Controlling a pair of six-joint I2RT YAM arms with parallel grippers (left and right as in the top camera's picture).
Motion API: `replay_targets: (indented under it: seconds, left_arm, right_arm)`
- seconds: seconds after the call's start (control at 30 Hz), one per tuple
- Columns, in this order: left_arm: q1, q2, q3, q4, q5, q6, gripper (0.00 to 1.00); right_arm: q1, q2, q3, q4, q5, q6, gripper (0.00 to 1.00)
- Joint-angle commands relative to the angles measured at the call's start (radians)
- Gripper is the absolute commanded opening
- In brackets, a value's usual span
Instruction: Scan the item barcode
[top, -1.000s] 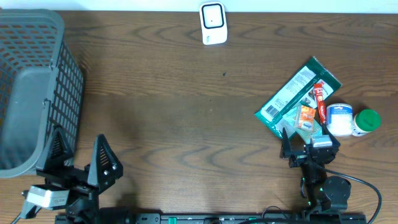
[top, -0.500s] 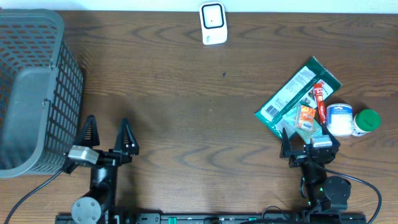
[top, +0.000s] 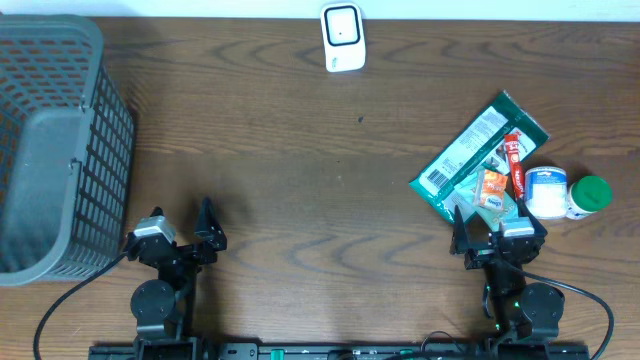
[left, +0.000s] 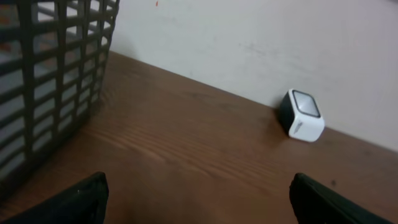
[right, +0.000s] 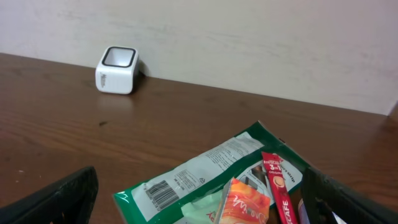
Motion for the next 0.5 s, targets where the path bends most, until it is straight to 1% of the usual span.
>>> replay_targets:
  seconds: [0.0, 0.47]
  left_arm:
    - [-0.002, -0.01, -0.006, -0.051, -0.026, 0.105, 0.91]
    - [-0.003, -0.007, -0.006, -0.051, -0.026, 0.106, 0.91]
  right_arm:
    - [-0.003, -0.006, -0.001, -0.005, 0.005, 0.011, 0.99]
    - [-0.003, -0.006, -0.001, -0.005, 0.005, 0.011, 0.99]
